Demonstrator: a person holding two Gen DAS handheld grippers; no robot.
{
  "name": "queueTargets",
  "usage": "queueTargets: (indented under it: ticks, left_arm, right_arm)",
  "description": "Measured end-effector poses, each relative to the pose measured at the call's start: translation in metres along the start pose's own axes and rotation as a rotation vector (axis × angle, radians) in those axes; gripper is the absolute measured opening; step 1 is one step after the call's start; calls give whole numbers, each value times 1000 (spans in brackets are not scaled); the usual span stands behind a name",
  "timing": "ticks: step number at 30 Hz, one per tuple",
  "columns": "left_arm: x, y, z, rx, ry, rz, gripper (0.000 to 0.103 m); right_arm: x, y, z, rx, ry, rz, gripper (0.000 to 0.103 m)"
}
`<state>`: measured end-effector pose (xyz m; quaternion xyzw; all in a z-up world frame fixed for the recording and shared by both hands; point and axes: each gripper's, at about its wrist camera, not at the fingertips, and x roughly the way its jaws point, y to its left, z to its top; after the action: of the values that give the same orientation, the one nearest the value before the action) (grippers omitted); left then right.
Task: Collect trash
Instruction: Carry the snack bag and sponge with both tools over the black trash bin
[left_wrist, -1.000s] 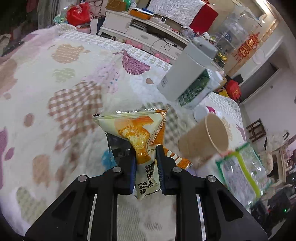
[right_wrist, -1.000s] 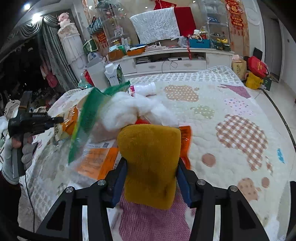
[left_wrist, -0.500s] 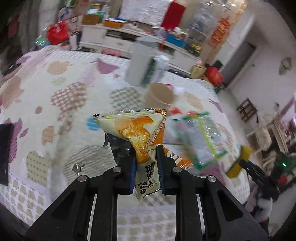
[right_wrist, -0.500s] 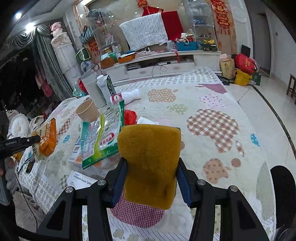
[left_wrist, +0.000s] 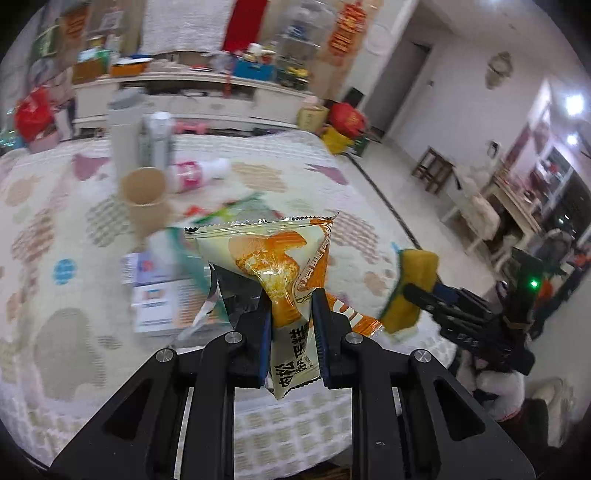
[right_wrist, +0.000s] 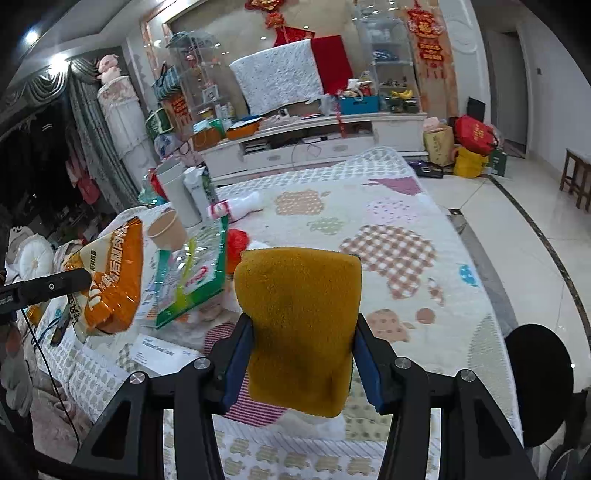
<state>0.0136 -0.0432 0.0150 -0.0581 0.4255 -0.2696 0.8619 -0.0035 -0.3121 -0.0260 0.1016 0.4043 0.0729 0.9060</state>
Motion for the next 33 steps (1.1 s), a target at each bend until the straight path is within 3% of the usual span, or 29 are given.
queueTargets:
  ticks: [10, 22, 33]
  left_arm:
    - [42, -72, 9, 91, 35, -80, 18]
    - [105, -183, 14, 258, 106, -160, 18]
    - [169, -245, 14, 318, 164, -198, 18]
  right_arm:
    - [-26, -52, -4, 57, -34, -99, 51]
    - [-73, -154, -24, 198, -60, -272, 51]
    - [-97, -226, -51, 300, -34, -374, 52]
